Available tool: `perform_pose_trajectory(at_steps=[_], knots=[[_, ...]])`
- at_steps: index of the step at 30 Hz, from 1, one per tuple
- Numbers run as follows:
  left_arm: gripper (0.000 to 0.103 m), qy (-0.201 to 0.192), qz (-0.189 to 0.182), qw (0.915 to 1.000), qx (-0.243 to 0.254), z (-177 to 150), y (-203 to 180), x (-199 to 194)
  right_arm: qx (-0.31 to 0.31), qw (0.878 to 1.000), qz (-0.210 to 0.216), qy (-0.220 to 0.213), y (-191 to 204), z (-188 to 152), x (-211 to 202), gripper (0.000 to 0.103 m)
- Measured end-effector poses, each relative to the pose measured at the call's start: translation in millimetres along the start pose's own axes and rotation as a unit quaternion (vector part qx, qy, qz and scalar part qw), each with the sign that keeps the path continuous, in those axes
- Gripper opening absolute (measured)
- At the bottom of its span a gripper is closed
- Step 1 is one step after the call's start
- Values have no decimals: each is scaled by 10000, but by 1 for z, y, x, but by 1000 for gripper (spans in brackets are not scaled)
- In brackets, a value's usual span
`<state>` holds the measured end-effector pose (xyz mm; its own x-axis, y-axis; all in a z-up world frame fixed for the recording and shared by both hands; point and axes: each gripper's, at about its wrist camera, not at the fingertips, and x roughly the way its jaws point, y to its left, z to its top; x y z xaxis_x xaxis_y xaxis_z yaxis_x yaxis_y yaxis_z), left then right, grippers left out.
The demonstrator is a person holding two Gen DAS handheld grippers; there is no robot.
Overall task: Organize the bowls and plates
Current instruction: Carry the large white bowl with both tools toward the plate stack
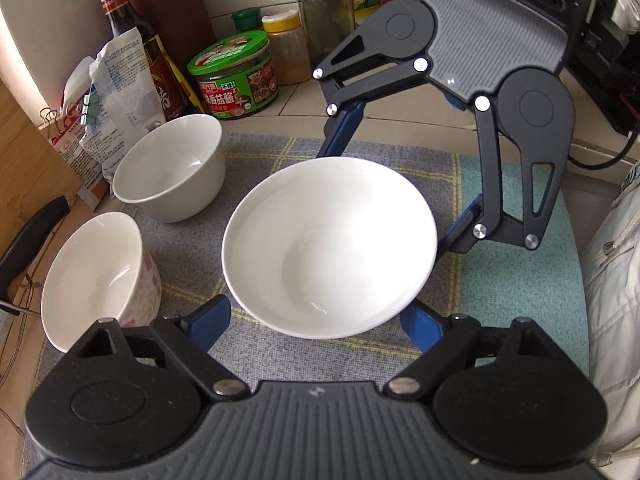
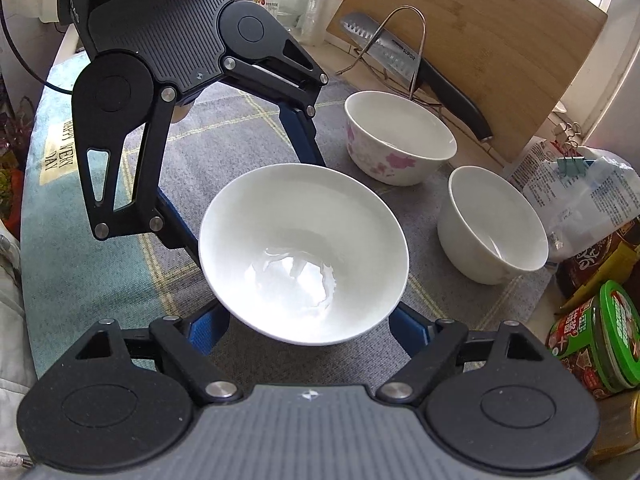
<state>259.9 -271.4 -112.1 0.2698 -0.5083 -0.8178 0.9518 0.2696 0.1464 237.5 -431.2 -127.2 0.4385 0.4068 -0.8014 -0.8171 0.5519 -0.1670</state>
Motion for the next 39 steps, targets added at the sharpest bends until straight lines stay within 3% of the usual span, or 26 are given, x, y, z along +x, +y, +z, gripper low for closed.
perform_pose_trajectory(at_steps=[22, 39], knots=[[86, -156, -80, 9998, 76, -5, -7, -14, -8, 9999, 46, 110, 9, 9, -5, 86], [86, -156, 486, 9980, -369, -54, -20, -74, -601, 9977, 288, -80, 62, 60, -2, 86]])
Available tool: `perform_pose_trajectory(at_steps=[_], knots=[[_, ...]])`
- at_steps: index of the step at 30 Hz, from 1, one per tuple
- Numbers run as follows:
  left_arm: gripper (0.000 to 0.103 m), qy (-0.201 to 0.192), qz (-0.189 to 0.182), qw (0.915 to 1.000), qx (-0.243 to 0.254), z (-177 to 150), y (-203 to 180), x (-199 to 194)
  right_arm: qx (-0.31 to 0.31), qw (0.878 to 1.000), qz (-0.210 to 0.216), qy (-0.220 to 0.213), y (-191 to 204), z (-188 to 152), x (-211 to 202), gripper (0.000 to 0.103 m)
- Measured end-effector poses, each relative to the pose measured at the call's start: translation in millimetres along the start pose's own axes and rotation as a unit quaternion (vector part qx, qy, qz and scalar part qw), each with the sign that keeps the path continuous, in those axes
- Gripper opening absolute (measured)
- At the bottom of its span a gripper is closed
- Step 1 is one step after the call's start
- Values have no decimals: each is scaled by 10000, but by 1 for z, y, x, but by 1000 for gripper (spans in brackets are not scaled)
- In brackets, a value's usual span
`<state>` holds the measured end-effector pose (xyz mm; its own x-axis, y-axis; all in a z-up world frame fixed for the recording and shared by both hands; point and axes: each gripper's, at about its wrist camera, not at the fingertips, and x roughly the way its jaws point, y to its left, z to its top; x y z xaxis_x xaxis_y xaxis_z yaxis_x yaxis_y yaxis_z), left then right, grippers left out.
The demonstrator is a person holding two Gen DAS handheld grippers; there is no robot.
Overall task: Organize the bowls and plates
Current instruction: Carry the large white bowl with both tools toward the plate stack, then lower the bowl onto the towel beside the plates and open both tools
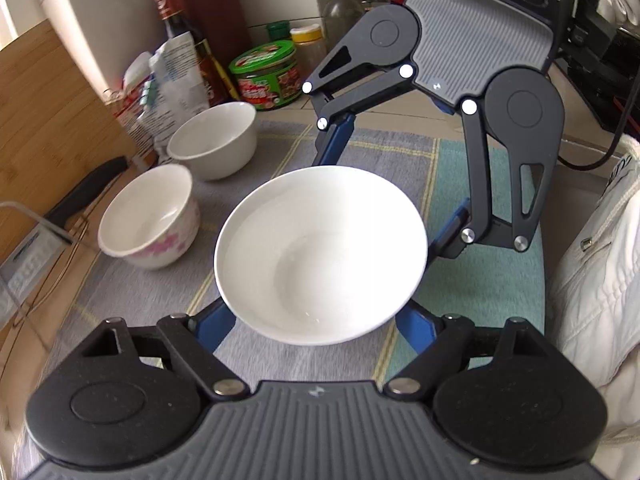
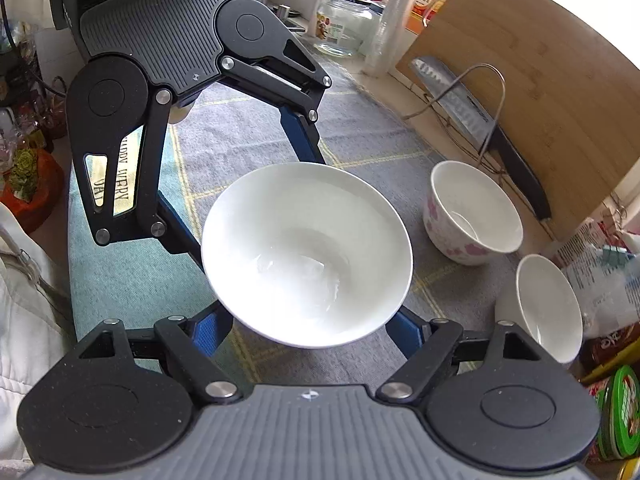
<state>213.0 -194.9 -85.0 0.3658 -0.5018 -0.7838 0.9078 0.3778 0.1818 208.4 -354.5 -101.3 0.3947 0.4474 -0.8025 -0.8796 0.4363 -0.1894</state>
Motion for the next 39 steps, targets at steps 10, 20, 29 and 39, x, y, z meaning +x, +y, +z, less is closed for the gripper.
perform_pose_trajectory(at_steps=[10, 20, 29, 39], knots=[[86, 28, 306, 9991, -281, -43, 16, -42, -385, 9991, 166, -90, 30, 55, 25, 86], [86, 83, 521, 9976, -447, -78, 34, -68, -638, 9975, 267, -129, 47, 103, 56, 86], [86, 183, 717, 9955, -592, -107, 50, -82, -804, 9961, 342, -151, 53, 135, 82, 86], [86, 323, 859, 9934, -682, -127, 68, -82, -839, 9958, 368, -90, 52, 159, 111, 86]])
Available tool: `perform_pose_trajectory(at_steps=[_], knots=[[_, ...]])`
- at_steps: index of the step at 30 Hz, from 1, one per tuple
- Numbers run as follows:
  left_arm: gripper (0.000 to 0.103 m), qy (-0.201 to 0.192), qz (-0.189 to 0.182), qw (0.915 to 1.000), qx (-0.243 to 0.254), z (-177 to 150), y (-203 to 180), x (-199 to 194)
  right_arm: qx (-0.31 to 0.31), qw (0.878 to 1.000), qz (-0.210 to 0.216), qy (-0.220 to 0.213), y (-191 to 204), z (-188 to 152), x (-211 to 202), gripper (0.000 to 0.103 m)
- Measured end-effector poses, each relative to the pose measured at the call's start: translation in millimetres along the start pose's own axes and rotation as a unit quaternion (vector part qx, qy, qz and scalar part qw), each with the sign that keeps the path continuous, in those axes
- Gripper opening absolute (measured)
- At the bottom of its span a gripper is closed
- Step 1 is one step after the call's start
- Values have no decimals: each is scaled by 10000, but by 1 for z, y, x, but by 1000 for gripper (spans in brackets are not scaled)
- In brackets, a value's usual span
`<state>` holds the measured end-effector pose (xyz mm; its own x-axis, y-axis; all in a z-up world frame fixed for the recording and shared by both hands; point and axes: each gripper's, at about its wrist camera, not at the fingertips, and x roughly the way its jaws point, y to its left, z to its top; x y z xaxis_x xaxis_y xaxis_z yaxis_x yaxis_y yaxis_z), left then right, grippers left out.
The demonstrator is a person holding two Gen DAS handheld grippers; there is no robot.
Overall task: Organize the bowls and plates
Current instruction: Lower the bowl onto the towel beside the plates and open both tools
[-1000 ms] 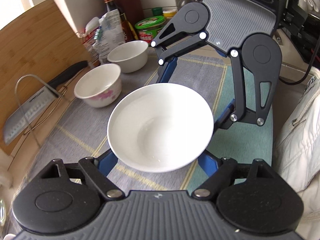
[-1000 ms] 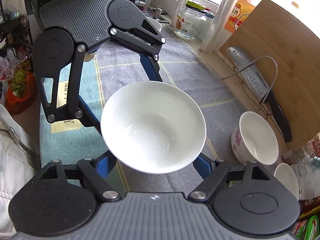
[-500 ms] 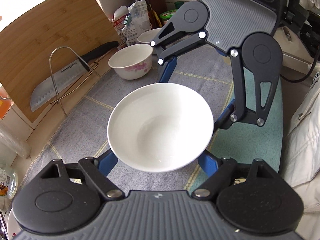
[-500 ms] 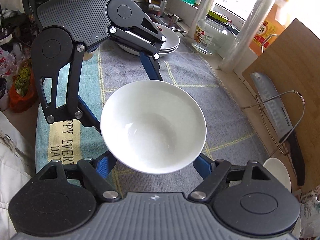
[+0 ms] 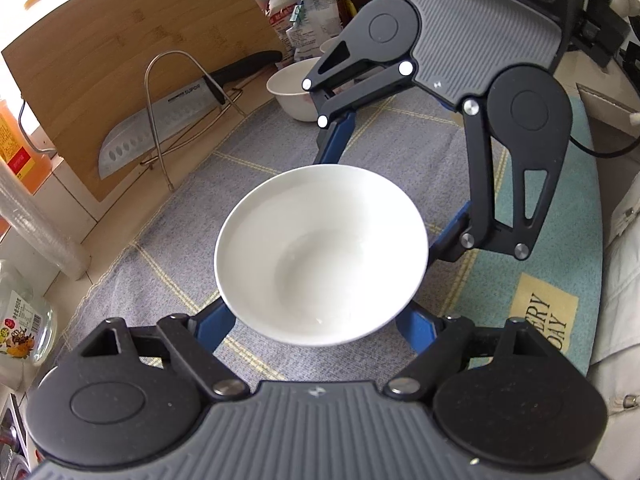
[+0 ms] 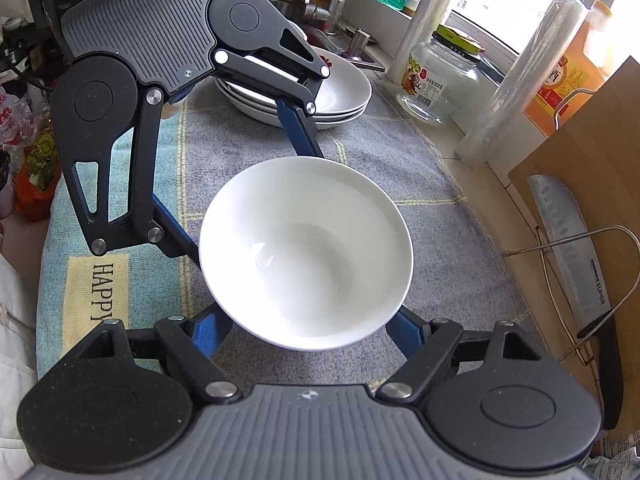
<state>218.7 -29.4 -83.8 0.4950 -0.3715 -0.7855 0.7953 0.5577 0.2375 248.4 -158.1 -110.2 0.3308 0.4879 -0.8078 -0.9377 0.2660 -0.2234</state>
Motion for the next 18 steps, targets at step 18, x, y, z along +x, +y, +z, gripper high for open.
perform_pose_trajectory(at_steps=[18], knots=[[87, 64, -108, 9998, -123, -9, 16, 15, 264, 9996, -28, 73, -2, 3, 14, 88]])
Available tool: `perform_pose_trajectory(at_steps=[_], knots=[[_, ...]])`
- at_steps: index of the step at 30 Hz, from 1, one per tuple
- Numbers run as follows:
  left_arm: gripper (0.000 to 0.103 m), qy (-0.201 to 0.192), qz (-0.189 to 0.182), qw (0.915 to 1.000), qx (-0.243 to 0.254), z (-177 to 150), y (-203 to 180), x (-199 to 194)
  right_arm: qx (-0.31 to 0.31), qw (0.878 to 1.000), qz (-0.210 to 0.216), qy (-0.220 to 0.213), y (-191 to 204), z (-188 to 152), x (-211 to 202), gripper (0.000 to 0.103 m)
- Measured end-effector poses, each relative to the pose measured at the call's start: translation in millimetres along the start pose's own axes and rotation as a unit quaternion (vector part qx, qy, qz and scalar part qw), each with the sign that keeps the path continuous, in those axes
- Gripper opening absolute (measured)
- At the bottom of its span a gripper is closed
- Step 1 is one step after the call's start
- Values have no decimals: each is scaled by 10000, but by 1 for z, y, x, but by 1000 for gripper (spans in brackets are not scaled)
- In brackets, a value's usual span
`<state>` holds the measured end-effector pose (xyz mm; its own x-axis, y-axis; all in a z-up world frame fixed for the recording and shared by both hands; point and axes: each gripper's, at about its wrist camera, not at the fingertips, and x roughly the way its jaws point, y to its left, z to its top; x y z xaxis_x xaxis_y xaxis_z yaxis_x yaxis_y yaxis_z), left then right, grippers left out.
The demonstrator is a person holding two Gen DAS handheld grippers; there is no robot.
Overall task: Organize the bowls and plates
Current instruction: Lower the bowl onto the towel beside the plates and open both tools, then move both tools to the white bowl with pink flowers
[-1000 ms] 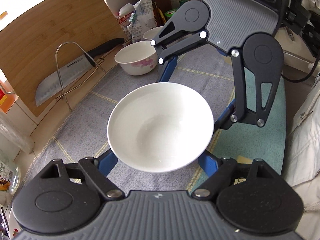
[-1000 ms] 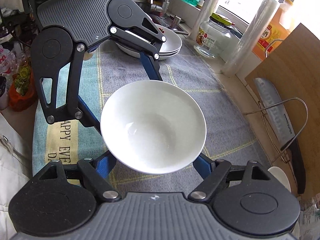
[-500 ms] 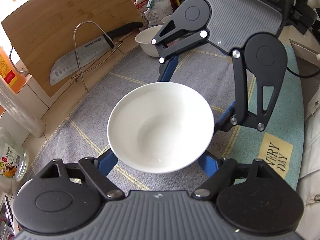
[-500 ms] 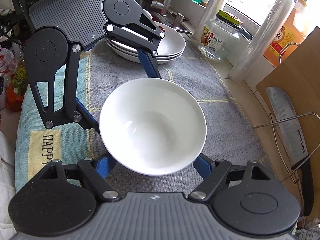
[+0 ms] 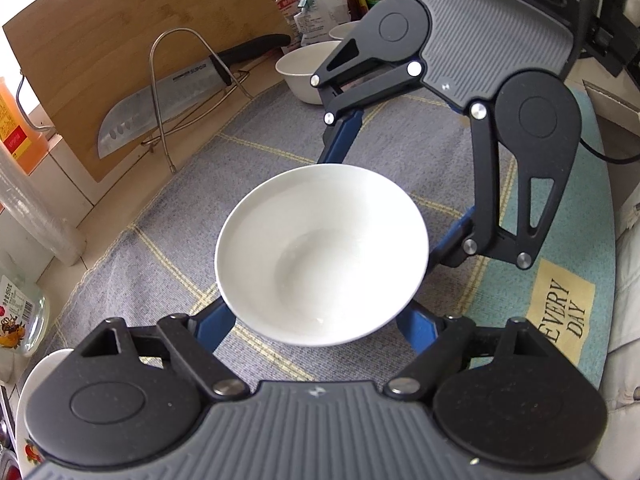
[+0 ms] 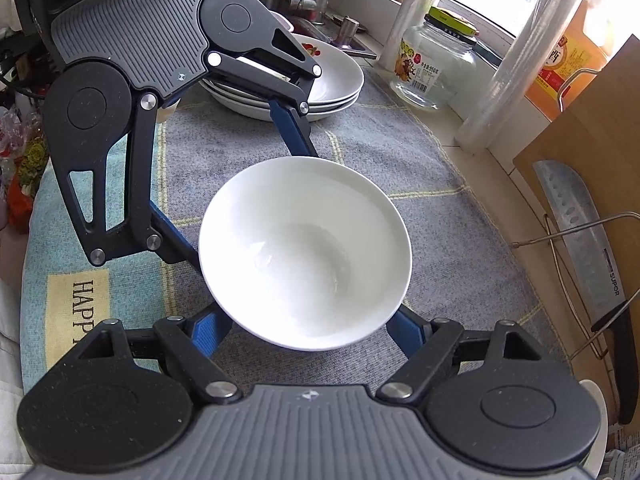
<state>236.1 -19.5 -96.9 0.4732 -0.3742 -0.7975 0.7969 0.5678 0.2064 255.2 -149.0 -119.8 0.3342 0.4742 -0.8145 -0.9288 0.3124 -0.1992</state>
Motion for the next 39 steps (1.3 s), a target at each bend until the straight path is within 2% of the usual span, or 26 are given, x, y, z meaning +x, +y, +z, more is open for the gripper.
perform_pose_trajectory(at_steps=[5, 9, 14, 21, 24, 26, 30, 34, 39], knots=[[91, -19, 53, 9998, -207, -1, 4, 2, 209, 9996, 83, -159, -3, -2, -7, 103], [95, -98, 10, 9992, -390, -5, 3, -3, 359, 9991, 20, -210, -4, -4, -11, 103], [95, -139, 90, 9971, -738, -12, -2, -9, 623, 9978, -65, -219, -1, -12, -20, 103], [98, -262, 325, 9887, -1439, -13, -13, -30, 1423, 9889, -380, -192, -2, -31, -34, 103], [98, -314, 640, 9820, -1750, -7, -20, -41, 1799, 9820, -551, -143, -4, -42, -41, 103], [98, -307, 990, 9749, -1972, -1, -24, -47, 2021, 9767, -713, -125, -6, -49, -47, 103], [98, -523, 1370, 9605, -2367, 16, -25, -53, 2534, 9606, -1133, -122, -12, -64, -60, 103], [98, -873, 1479, 9514, -2555, 41, -29, -51, 2899, 9437, -1589, -97, -14, -82, -70, 103], [98, -1068, 1319, 9499, -2623, 69, -43, -40, 3381, 9224, -1865, -94, -20, -107, -79, 103]])
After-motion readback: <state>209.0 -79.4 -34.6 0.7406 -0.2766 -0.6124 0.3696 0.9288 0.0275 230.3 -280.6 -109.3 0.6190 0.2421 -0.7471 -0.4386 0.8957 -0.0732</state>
